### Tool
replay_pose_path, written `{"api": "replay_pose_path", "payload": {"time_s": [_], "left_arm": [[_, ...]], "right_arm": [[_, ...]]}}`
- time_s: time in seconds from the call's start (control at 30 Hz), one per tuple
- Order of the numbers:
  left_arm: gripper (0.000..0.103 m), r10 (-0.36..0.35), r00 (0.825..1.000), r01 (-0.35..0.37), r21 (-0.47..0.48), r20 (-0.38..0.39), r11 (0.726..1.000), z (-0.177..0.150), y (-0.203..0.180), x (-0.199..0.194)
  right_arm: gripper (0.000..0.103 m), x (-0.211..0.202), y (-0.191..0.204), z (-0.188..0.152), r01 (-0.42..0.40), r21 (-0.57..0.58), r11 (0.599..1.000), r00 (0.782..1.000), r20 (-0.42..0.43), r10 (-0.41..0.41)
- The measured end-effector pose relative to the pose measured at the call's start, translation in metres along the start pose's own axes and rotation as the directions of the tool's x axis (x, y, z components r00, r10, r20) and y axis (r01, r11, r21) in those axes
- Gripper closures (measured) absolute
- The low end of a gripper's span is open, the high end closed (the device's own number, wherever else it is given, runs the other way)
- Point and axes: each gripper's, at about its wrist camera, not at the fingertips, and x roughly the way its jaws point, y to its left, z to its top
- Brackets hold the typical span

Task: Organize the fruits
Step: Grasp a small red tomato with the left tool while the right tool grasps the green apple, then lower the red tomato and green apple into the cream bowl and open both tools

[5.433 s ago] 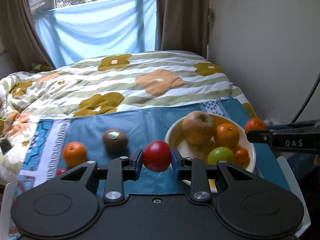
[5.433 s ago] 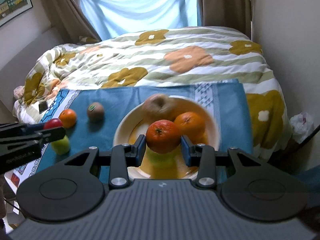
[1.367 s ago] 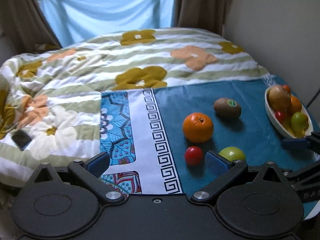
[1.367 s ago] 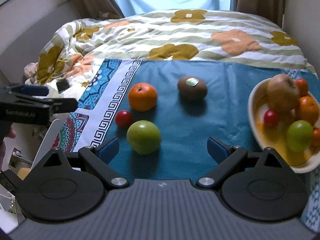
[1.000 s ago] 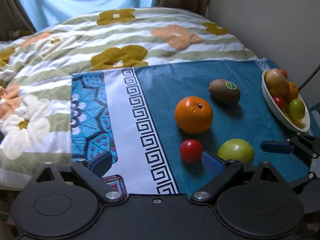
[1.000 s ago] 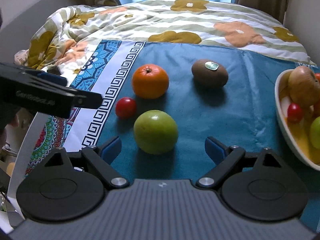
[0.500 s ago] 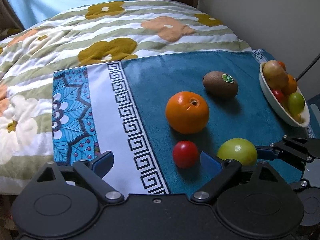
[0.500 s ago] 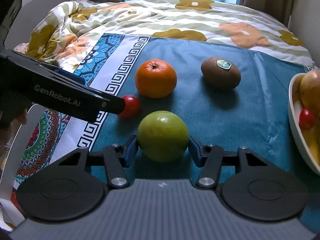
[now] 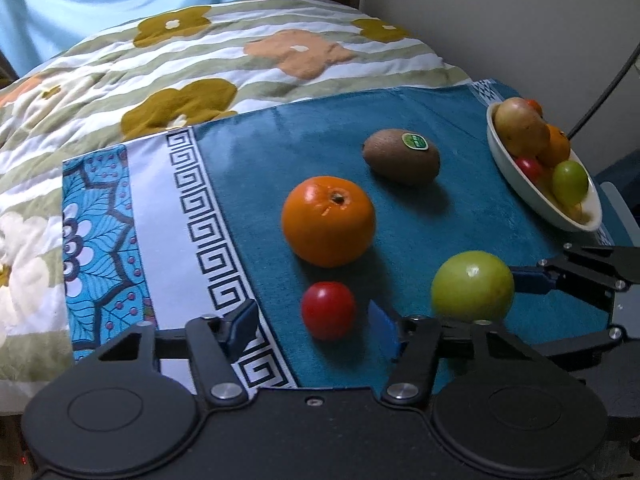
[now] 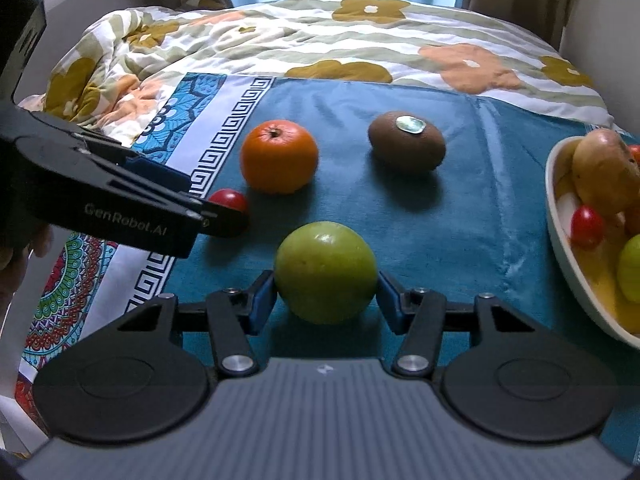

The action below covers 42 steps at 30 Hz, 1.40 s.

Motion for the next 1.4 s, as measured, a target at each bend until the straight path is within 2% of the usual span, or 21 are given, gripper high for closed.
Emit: {"api": "replay_pose_path", "payload": {"time_s": [0.13, 0.3, 0.6, 0.97, 1.23, 1.4], "left_arm": [[0.057, -0.013, 1.000, 0.013, 0.010, -0.011, 1.000, 0.001, -0.002, 0.004], [0.068, -0.014, 1.000, 0.014, 0.022, -0.014, 1.000, 0.000, -0.005, 0.006], [0.069, 0.013, 1.000, -0.014, 0.048, 0.015, 0.999, -0.003, -0.016, -0.006], [0.070, 0.071, 0.989, -0.072, 0.004, 0.132, 0.997, -0.006, -0.045, -0.049], [0.070, 0.085, 0.978, -0.077, -0.053, 0.190, 0.996, -0.002, -0.087, -0.078], [0.070, 0.095, 0.971, -0.081, -0.072, 0.218, 0.994, 0.008, -0.122, -0.083]], "right_arm": [[0.034, -0.002, -0.004, -0.001, 0.011, 0.014, 1.000, 1.000, 0.003, -0.011], [0.034, -0.005, -0.009, -0.002, 0.017, 0.024, 1.000, 1.000, 0.007, -0.017], [0.034, -0.015, -0.015, -0.002, 0.020, 0.043, 0.999, 1.000, 0.017, -0.021], [0.034, -0.047, -0.027, 0.003, 0.012, 0.079, 0.997, 0.997, 0.070, -0.017], [0.034, -0.082, -0.066, 0.001, 0.010, 0.121, 0.993, 0.995, 0.094, -0.022], [0.034, -0.104, -0.104, -0.005, 0.028, 0.126, 0.992, 0.994, 0.103, -0.041]]}}
